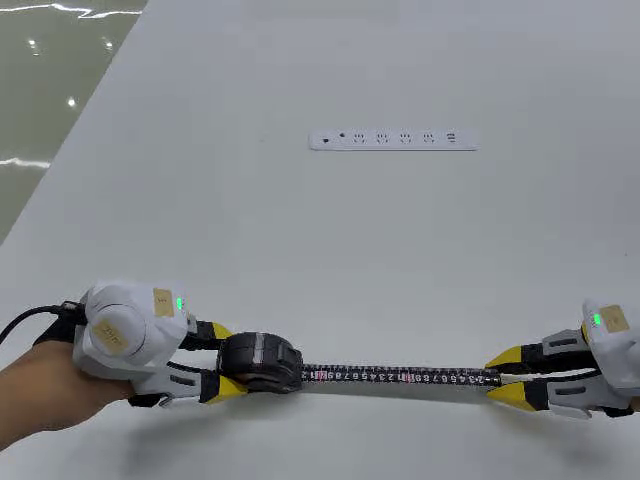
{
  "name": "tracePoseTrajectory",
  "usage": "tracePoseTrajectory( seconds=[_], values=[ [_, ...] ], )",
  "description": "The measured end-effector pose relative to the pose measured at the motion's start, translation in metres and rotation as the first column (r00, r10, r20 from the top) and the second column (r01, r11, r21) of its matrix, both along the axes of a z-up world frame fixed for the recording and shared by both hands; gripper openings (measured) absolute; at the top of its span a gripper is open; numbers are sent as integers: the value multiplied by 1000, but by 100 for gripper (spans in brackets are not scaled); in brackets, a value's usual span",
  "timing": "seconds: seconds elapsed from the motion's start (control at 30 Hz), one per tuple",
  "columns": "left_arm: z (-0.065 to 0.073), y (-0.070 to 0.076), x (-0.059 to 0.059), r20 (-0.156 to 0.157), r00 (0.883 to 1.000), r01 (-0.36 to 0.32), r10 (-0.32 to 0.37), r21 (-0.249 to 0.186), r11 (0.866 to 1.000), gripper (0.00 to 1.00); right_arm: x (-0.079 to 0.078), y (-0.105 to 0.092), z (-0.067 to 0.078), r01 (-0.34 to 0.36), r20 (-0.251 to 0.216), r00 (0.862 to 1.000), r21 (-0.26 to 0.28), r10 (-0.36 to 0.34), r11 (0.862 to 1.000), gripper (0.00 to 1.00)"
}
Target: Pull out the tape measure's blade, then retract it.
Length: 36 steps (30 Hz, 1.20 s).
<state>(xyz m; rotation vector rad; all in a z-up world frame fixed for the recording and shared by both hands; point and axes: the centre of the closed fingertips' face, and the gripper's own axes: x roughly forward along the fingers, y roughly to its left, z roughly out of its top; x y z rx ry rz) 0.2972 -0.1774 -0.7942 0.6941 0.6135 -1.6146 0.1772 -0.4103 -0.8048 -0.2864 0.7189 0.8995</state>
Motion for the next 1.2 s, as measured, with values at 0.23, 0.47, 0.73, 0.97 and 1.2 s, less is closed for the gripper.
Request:
tracePoseTrajectory(
  seconds=[0.23, 0.47, 0.73, 0.97, 1.2],
  values=[
    [0, 0, 0, -3, 1000, 1, -1, 1, 1000, 27, -5, -5, 2, 13, -8, 1000, -3, -13, 1000, 11],
    [0, 0, 0, -3, 1000, 0, 0, 1, 1000, 27, -8, -13, 3, 26, -12, 1000, -8, -26, 1000, 11],
    [1, -1, -1, -5, 1000, -2, 2, -1, 1000, 27, -12, -19, 0, 37, -21, 999, -14, -37, 999, 11],
    [1, -3, -1, 0, 1000, -4, 4, -2, 1000, 28, -10, -20, -3, 41, -30, 999, -10, -41, 999, 12],
    [1, -4, 0, 0, 1000, -13, 13, -5, 1000, 28, -10, -20, -6, 42, -38, 998, -19, -42, 999, 12]
  ],
)
